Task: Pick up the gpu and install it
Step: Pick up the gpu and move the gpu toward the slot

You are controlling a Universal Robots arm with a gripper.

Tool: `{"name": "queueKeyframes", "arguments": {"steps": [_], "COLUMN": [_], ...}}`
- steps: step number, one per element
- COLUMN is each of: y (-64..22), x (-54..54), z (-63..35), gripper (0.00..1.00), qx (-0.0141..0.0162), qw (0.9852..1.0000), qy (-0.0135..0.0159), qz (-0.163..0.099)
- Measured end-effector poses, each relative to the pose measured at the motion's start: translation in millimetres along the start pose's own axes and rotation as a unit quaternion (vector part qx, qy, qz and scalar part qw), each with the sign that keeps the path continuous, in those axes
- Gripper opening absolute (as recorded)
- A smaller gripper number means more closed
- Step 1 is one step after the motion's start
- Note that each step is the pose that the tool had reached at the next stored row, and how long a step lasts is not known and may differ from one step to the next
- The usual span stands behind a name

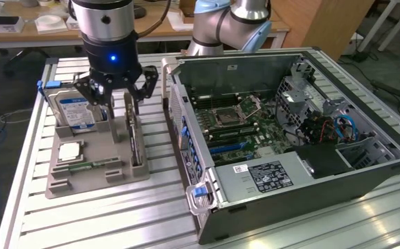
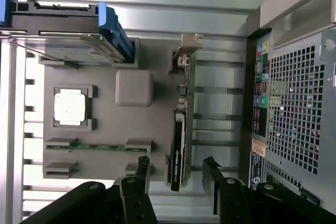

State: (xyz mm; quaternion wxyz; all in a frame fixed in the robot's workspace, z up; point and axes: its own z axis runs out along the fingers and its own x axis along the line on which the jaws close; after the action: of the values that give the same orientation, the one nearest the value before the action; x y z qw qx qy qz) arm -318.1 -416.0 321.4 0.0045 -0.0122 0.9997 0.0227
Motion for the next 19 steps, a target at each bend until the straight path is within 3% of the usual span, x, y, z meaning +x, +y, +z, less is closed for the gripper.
{"name": "queueKeyframes", "arguments": {"steps": [19], "y": [-7.5], "x": [-2.8], "z": [29.8], "gripper": [0.53], "qx": [0.0003], "qw": [0.9998], "qy": [-0.0008], "qz": [0.020]}}
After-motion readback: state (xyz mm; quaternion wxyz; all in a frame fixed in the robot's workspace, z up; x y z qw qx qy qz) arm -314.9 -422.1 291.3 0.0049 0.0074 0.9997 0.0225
